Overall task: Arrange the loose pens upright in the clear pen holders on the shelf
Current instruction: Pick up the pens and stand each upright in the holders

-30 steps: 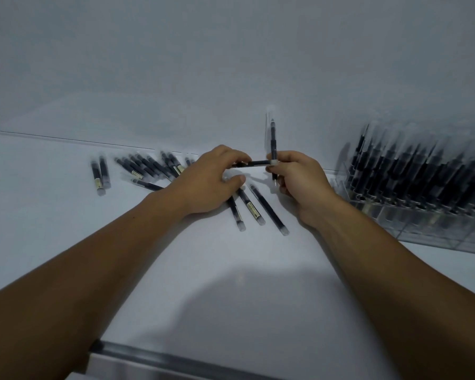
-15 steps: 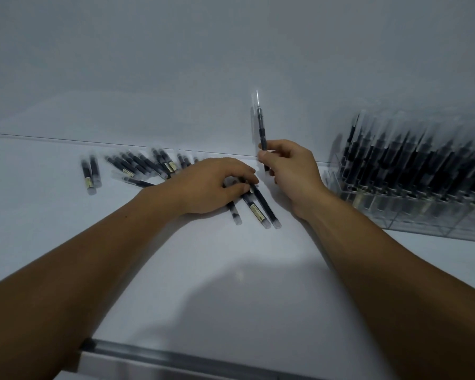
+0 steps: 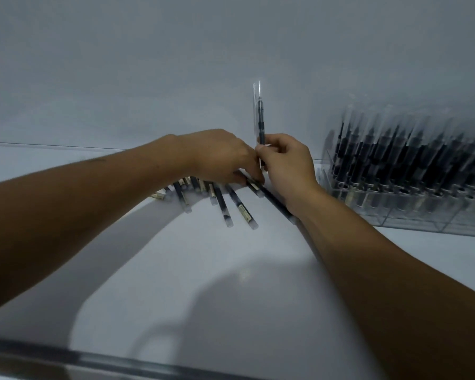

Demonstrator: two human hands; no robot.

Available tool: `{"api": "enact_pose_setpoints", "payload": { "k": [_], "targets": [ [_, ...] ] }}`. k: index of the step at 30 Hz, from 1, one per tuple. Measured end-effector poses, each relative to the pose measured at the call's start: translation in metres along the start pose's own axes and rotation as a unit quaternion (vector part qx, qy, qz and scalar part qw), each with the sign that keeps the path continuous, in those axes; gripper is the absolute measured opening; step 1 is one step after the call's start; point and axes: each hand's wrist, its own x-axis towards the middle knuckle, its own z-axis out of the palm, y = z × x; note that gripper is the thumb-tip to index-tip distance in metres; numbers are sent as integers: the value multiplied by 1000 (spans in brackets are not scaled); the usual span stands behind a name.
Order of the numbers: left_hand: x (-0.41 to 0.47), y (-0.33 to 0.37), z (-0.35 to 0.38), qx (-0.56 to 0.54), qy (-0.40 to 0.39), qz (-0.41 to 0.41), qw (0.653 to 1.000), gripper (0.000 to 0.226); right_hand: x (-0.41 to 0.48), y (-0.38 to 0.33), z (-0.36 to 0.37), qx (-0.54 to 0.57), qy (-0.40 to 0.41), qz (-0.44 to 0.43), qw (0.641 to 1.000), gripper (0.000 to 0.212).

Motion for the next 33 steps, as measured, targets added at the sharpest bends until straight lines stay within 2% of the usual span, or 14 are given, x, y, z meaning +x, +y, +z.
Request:
{"api": "enact_pose_setpoints", "payload": {
  "k": [3,6,8,12,14,18,20,23,25,27,29,33],
  "targets": [
    [0,-5,12,9,92,60,994,26,1,-1,0,14,18,-10,1000,22],
    [-1,-5,20,28,144,68,987,25,2,-5,0,11,32,-31,999,14],
    [-3,-4,22,21,161,47,986,22,0,-9,-1,1,42,-49,998,8],
    [-15,-1,19,-18,213,7,977,34,-3,-19,-4,-5,61,-80,995,4],
    [-24,-1,14,-45,239,-28,970,32,-4,-25,-5,3,67,-95,993,3],
    [-46,-2,-1,-134,291,-95,943,25,-11,-41,-6,-12,52,-128,990,12],
    [-55,1,-11,-224,323,-130,910,26,-16,-51,-7,-28,33,-140,989,19],
    [-65,17,-25,-413,360,-160,821,25,-30,-63,-18,-54,2,-160,986,20],
    [-66,33,-32,-504,375,-160,762,22,-42,-68,-33,-57,-4,-172,983,15],
    [-60,54,-39,-571,373,-147,716,19,-52,-71,-54,-49,3,-184,982,12],
    [-48,76,-46,-614,361,-136,688,18,-61,-70,-79,-51,15,-191,980,4],
    [-10,123,-54,-674,324,-100,657,19,-78,-63,-133,-98,57,-194,974,15]
  ]
}}
